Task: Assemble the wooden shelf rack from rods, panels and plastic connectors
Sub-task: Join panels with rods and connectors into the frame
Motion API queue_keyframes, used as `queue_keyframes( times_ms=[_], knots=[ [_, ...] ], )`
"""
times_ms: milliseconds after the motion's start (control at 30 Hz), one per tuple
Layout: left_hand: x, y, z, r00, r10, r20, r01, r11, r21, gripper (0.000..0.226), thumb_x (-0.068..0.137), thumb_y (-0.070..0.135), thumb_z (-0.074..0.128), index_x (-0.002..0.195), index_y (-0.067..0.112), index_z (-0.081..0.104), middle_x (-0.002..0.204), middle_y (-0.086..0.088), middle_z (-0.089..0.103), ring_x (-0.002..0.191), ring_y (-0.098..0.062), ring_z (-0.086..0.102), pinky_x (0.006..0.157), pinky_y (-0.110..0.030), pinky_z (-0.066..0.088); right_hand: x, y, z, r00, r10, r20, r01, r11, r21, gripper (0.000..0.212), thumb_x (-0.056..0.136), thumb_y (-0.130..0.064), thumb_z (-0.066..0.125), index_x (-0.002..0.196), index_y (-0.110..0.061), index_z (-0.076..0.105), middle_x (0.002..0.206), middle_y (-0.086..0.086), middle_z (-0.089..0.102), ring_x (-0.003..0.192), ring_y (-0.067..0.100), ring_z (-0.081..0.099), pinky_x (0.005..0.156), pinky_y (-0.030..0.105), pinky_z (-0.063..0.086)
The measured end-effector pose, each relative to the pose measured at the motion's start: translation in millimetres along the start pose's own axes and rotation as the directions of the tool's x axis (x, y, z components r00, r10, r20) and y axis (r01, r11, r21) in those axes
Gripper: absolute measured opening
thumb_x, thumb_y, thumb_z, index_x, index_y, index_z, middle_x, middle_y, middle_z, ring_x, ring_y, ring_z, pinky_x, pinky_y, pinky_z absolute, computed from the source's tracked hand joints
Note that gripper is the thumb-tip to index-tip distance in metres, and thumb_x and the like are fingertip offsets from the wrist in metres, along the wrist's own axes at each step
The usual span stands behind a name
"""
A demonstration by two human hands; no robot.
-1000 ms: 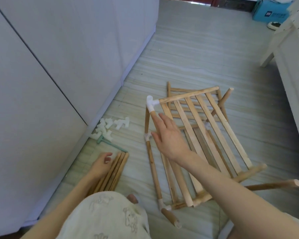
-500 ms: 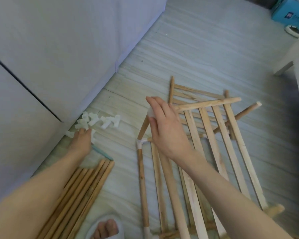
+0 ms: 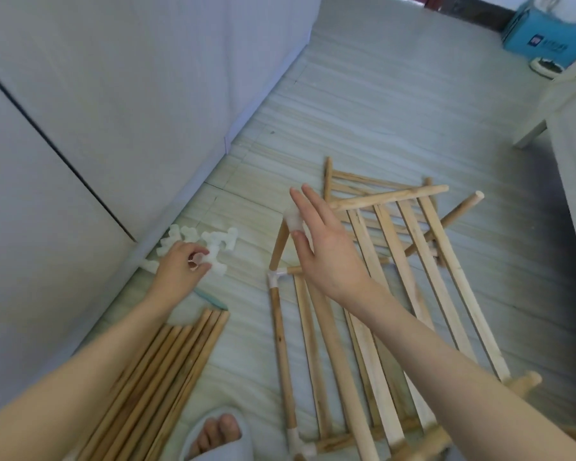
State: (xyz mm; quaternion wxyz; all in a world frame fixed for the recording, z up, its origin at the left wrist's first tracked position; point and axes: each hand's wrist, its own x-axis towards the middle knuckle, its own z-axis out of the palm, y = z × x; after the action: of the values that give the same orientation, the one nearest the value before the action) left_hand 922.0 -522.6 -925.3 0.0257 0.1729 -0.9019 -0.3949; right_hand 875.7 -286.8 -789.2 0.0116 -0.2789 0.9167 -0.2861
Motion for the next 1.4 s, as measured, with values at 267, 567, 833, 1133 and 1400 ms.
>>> queue_keyframes(
  times_ms=[267,567,833,1133,1400],
  knots=[
    [-77.8,138.1,-58.5,0.977,0.208,0.051,-0.190,0.951,-0.245,0.024,0.080,0.017,0.071,0.088,0.037,0.060,0.095,0.013,0.058,0.079,0.000,0.061,0.062,-0.008,0.041,-74.3,-34.2,-50.5,0.984,0.173,-0.046,-0.158,0.961,0.229,0.033,0.095,-0.014,0.049,0.128,-0.012,0.054,0.131,0.003,0.052,0.116,0.016,0.051,0.099,0.019,0.038],
    [-154.6,287.0,-89.6,0.909,0.394,0.139,-0.362,0.909,-0.205,0.024,0.075,0.016,0.076,0.076,0.034,0.059,0.080,0.007,0.063,0.068,-0.011,0.064,0.066,-0.022,0.049,-148.0,-69.6,-126.9,0.939,0.320,-0.123,-0.130,0.663,0.737,0.020,0.095,-0.003,0.049,0.110,0.000,0.061,0.083,0.009,0.062,0.064,0.012,0.063,0.065,0.023,0.054],
    [-223.0,326.5,-70.2,0.948,0.319,-0.020,-0.281,0.802,-0.527,0.021,0.083,0.012,0.070,0.102,0.019,0.065,0.089,0.005,0.067,0.082,-0.012,0.063,0.078,-0.024,0.050,-196.1,-77.0,-160.1,0.897,0.332,-0.290,0.056,0.567,0.822,0.013,0.093,-0.016,0.055,0.099,-0.008,0.064,0.075,0.003,0.063,0.060,0.008,0.058,0.054,0.019,0.046],
    [-239.5,318.3,-56.5,0.911,0.407,0.065,-0.318,0.795,-0.517,0.025,0.083,0.014,0.069,0.099,0.032,0.059,0.124,-0.002,0.055,0.109,-0.011,0.056,0.091,-0.018,0.046,-202.3,-66.8,-159.2,0.929,0.371,-0.015,-0.012,0.071,0.997,0.029,0.099,-0.019,0.042,0.081,-0.007,0.061,0.061,0.000,0.055,0.053,0.008,0.047,0.050,0.017,0.040],
    [-239.3,295.9,-27.9,0.926,0.372,0.067,-0.286,0.805,-0.520,0.040,0.078,0.014,0.074,0.097,0.043,0.056,0.116,0.004,0.063,0.106,-0.009,0.059,0.089,-0.022,0.045,-219.8,-44.3,-138.4,0.888,0.456,0.060,-0.134,0.133,0.982,0.014,0.094,-0.007,0.050,0.101,-0.006,0.062,0.087,0.007,0.069,0.071,0.011,0.063,0.057,0.017,0.047]
  ],
)
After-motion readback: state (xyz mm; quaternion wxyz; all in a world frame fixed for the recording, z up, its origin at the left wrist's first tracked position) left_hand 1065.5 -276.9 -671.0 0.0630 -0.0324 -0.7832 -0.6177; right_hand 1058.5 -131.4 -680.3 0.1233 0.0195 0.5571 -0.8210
